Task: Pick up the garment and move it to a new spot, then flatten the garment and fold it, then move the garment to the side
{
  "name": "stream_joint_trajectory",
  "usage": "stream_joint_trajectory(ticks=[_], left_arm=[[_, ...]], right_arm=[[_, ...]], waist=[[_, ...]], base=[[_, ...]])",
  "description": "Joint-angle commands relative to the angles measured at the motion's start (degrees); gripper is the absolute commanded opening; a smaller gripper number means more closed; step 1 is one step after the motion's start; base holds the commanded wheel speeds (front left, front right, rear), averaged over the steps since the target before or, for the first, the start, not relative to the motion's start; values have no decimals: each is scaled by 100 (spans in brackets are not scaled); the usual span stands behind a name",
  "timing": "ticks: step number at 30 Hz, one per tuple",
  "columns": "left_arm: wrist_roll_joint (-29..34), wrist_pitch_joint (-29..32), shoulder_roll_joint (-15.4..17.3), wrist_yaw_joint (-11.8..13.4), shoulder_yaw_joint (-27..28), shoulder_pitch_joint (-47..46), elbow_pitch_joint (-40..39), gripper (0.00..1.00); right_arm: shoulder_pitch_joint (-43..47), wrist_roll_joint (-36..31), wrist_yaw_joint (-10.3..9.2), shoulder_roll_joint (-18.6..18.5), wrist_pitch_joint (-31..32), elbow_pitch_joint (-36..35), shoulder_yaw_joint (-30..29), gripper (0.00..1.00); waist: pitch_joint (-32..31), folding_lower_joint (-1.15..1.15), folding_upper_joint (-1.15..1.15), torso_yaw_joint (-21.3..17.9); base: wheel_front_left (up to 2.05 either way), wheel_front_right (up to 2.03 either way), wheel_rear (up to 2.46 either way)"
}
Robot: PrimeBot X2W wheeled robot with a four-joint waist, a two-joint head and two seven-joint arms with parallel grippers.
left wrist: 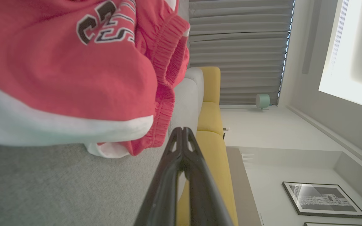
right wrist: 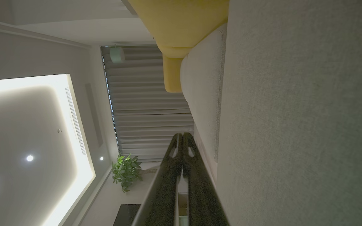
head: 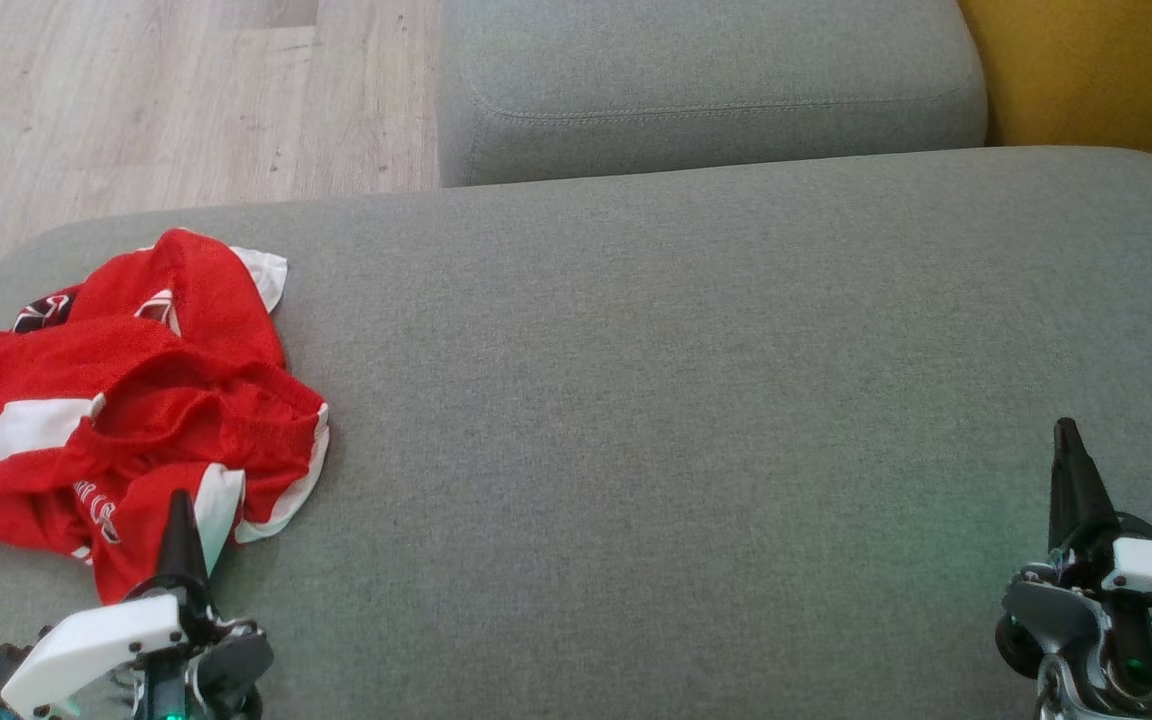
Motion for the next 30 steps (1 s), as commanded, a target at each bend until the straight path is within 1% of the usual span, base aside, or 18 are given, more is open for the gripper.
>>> stream_joint_trajectory(ticks=[1, 30], left_arm=[[-32, 40, 27, -40, 206, -277, -211, 0], [-32, 40, 27, -40, 206, -277, -211, 0]], right_arm=[[-269, -6, -4, -28, 32, -213, 121, 0], [-269, -6, -4, -28, 32, -213, 121, 0]], waist=[[0, 0, 0, 0], [0, 0, 0, 0]], base=[[0, 0, 0], [0, 0, 0]])
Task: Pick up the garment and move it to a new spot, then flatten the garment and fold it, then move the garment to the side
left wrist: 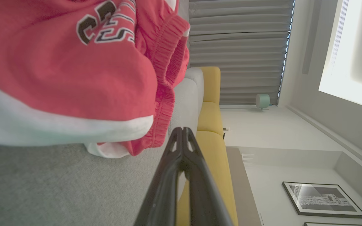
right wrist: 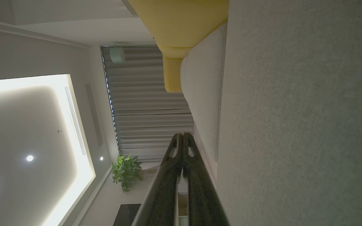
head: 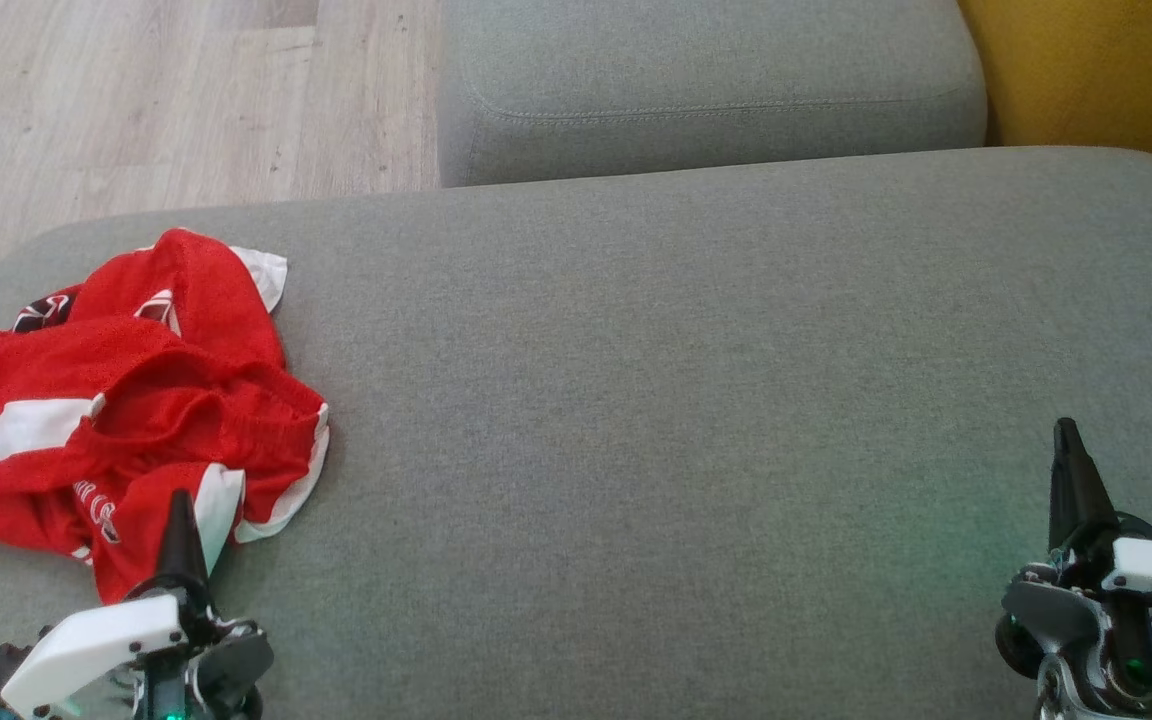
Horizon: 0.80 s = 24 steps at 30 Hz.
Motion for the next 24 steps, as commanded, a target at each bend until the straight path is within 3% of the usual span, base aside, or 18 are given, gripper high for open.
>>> stream_joint_trajectory(ticks=[1, 23, 24], left_arm=[[-32, 40, 27, -40, 206, -277, -211, 0], [-32, 40, 27, -40, 206, -277, -211, 0], [0, 0, 0, 0, 0, 0, 0, 100]], right_arm=[[-269, -6, -4, -28, 32, -213, 121, 0], [-269, -6, -4, -28, 32, -213, 121, 0], [0, 0, 0, 0, 0, 0, 0, 100]], waist=[[0, 0, 0, 0], [0, 0, 0, 0], [0, 0, 0, 0]], base=[[0, 0, 0], [0, 0, 0], [0, 0, 0]])
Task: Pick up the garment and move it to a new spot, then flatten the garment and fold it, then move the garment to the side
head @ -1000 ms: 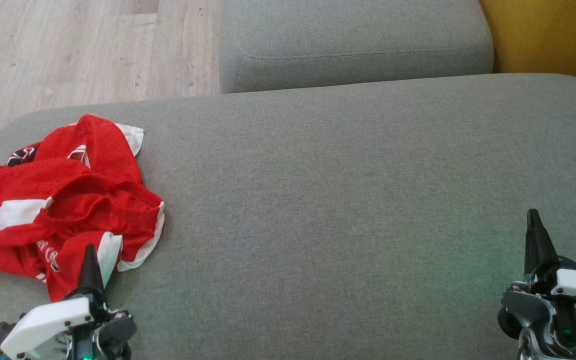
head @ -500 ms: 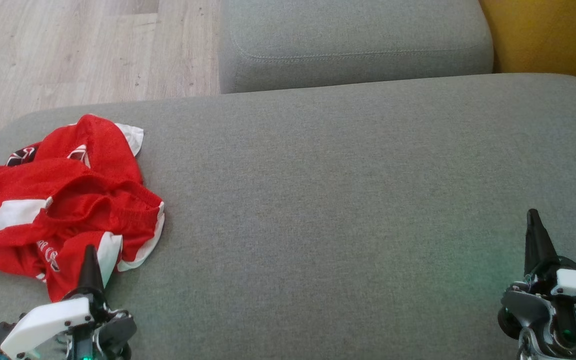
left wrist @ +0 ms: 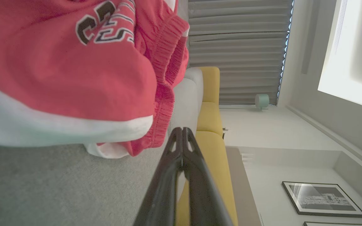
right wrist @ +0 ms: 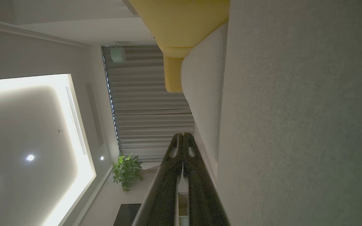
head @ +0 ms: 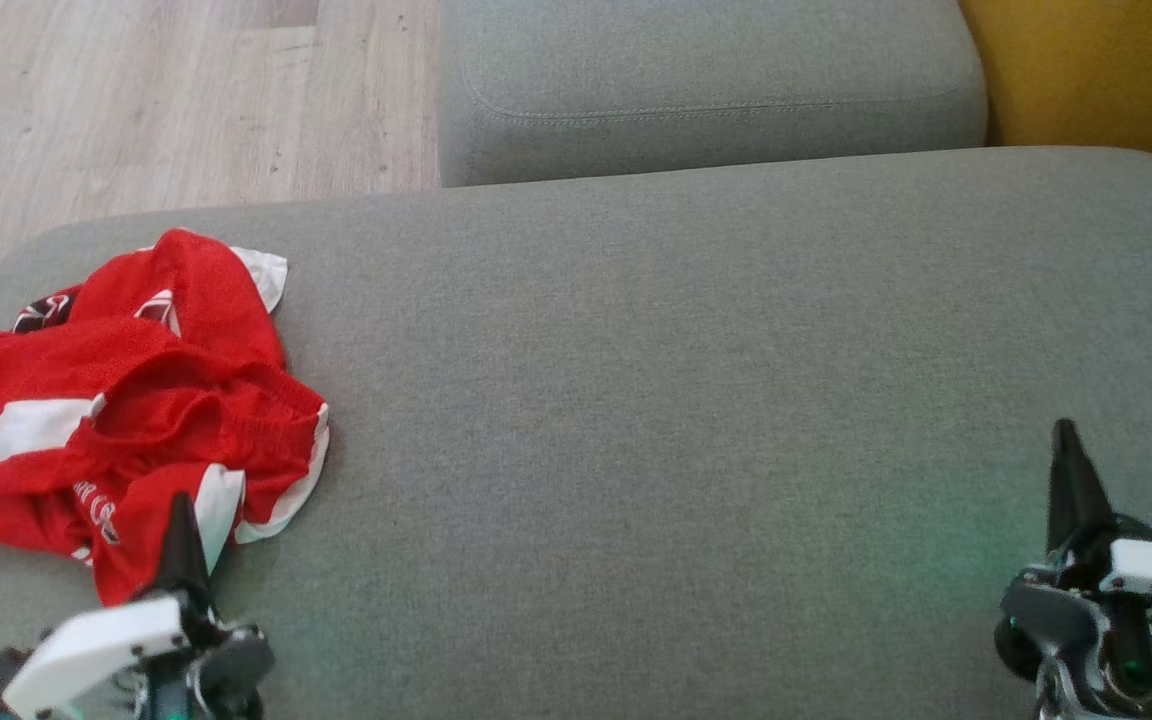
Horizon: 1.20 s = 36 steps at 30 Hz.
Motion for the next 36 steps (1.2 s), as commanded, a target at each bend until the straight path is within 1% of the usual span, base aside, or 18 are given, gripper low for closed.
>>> stream_joint_trajectory(ticks=[1, 5, 12, 15, 23, 36], left_arm=[[3, -4, 1, 3, -8, 8, 41, 100], [4, -6, -8, 4, -53, 161, 298, 100], [121, -123, -6, 2, -83, 160, 254, 100], [290, -190, -5, 0, -64, 161, 206, 100], [957, -325, -2, 3, -31, 186, 40, 100], [2110, -560, 1, 212, -170, 285, -278, 100]], right_arm=[[7, 0, 0, 1, 0, 43, 4, 100], [176, 1, 0, 22, -2, 312, 15, 100], [146, -44, 0, 18, -108, 282, 199, 100], [116, -195, 0, 12, -189, 281, 265, 100], [101, -931, -1, 14, -324, 193, 342, 100], [94, -2297, -1, 9, -560, 9, 647, 100]], waist=[[0, 0, 0, 0], [1, 0, 0, 0], [-7, 0, 0, 0], [-12, 0, 0, 2], [-20, 0, 0, 1], [-63, 0, 0, -10]], base=[[0, 0, 0], [0, 0, 0], [0, 0, 0], [0, 0, 0], [0, 0, 0], [0, 0, 0]])
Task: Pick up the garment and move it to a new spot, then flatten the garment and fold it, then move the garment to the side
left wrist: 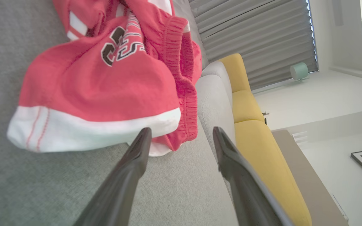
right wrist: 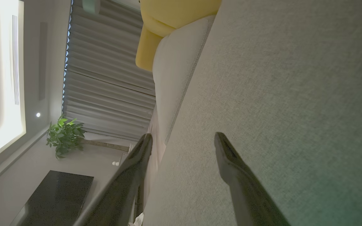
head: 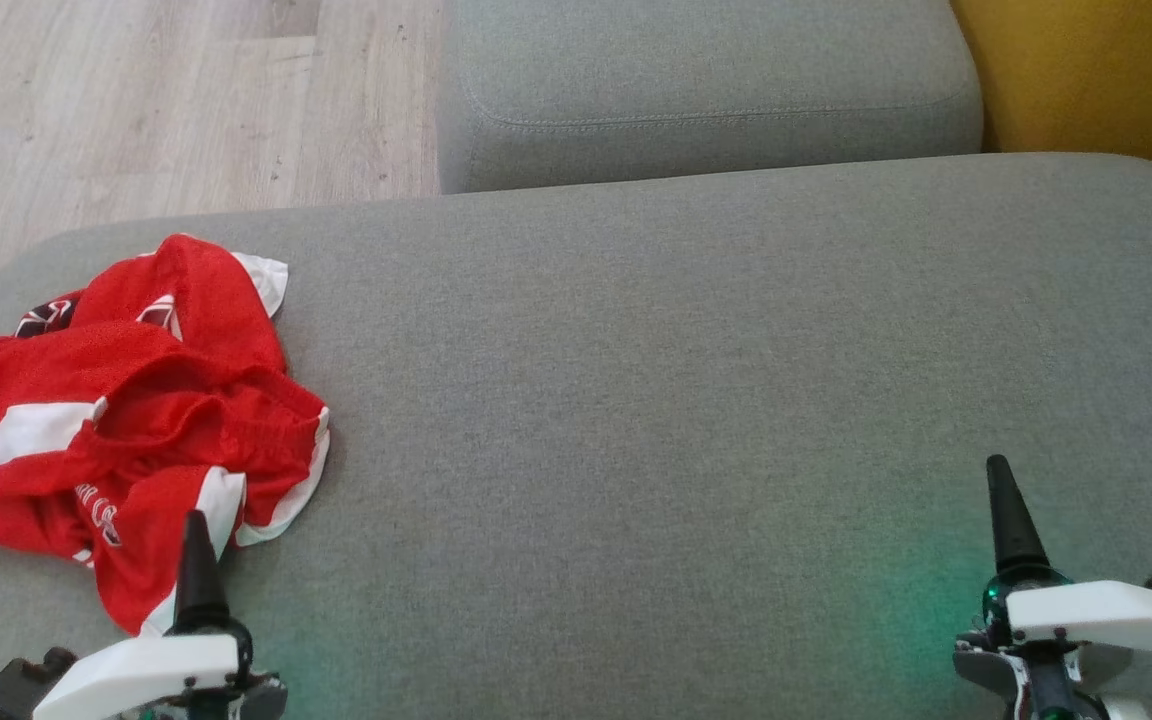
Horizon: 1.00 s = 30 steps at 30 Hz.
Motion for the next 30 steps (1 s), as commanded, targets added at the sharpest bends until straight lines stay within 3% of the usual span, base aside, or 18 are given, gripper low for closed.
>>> stream_joint_trajectory(ticks=[1, 30], left_arm=[[211, -81, 29, 18, 12, -105, -257, 100], [2212, -552, 37, 224, -202, 62, -703, 100]], right_arm=[[-289, -243, -1, -30, -89, -232, 100, 100], [-311, -2310, -2, -41, -563, -444, 704, 100]], waist=[[-6, -1, 0, 1], [-107, -1, 0, 22]], base=[[0, 0, 0], [0, 0, 0]])
